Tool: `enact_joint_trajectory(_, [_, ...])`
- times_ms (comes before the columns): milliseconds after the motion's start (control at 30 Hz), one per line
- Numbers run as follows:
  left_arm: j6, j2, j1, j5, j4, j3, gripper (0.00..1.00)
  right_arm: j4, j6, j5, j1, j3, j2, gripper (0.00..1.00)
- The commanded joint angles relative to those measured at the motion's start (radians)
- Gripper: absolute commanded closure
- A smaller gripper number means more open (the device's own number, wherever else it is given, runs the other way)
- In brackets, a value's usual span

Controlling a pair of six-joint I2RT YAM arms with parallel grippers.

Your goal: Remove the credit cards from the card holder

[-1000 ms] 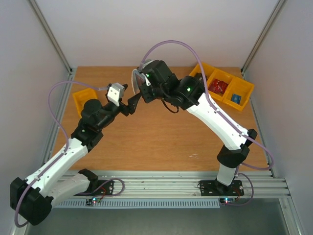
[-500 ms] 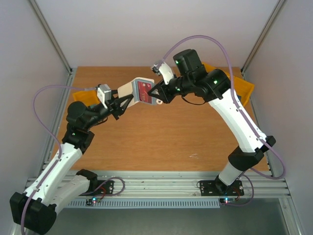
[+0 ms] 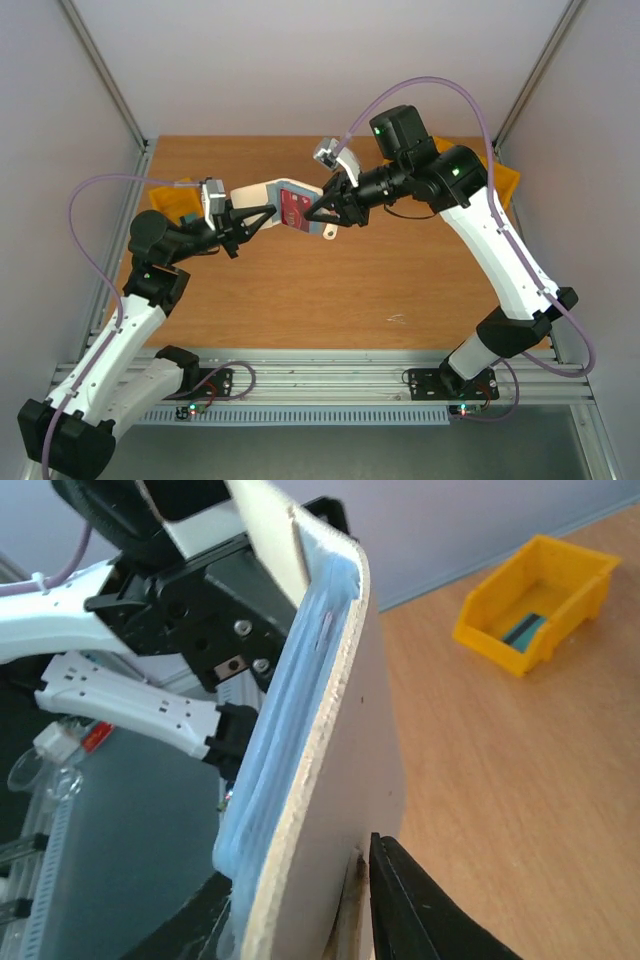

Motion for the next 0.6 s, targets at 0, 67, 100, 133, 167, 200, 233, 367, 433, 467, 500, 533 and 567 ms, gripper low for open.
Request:
enact_joint_trajectory(0, [-0.056, -0.011, 0.002, 0.028, 0.085, 0.039, 1.00, 0.054, -0.007, -0.077, -0.011, -0.064, -0.042, 0.72])
enact_joint_trajectory(67, [-0.055, -0.016, 0.002, 0.029, 0.083, 0.037, 1.00, 0.083, 0.007, -0.079, -0.016, -0.090, -0.053, 0.71])
enact_joint_trajectory(100, [-0.053, -0.016, 0.001, 0.029, 0.083, 0.036, 1.00, 0.097, 0.012, -0.080, -0.018, -0.102, -0.059, 0.71])
enact_joint_trajectory(133, [-0.054, -0.016, 0.001, 0.028, 0.083, 0.037, 1.00, 0.113, 0.019, -0.079, -0.020, -0.111, -0.065, 0.72])
enact_joint_trajectory(167, [-0.056, -0.018, 0.001, 0.026, 0.082, 0.035, 1.00, 0.126, 0.026, -0.076, -0.022, -0.120, -0.070, 0.72])
enact_joint_trajectory(200, [-0.058, -0.017, 0.002, 0.026, 0.082, 0.035, 1.00, 0.140, 0.034, -0.070, -0.023, -0.129, -0.074, 0.72])
enact_joint_trajectory(233, [-0.060, -0.016, 0.001, 0.026, 0.083, 0.036, 1.00, 0.155, 0.044, -0.064, -0.023, -0.138, -0.077, 0.75])
enact_joint_trajectory(367, [-0.059, -0.015, 0.001, -0.003, 0.065, 0.036, 1.00, 0.201, 0.073, -0.052, -0.027, -0.159, -0.087, 0.99])
enact_joint_trajectory(433, [-0.051, -0.020, 0.002, -0.112, 0.013, 0.035, 0.82, 0.211, 0.090, -0.032, -0.035, -0.162, -0.091, 0.99])
enact_joint_trajectory(467, [-0.045, -0.021, 0.001, -0.202, -0.021, 0.034, 0.65, 0.215, 0.105, -0.010, -0.043, -0.161, -0.089, 0.99])
enact_joint_trajectory(500, [-0.033, -0.022, 0.001, -0.294, -0.057, 0.032, 0.54, 0.216, 0.125, 0.025, -0.053, -0.158, -0.087, 0.99])
enact_joint_trajectory(533, [-0.008, -0.020, 0.002, -0.398, -0.082, 0.029, 0.50, 0.213, 0.149, 0.070, -0.063, -0.157, -0.082, 0.99])
enact_joint_trajectory(567, [0.014, -0.017, 0.002, -0.490, -0.101, 0.025, 0.49, 0.205, 0.175, 0.139, -0.069, -0.155, -0.076, 0.99])
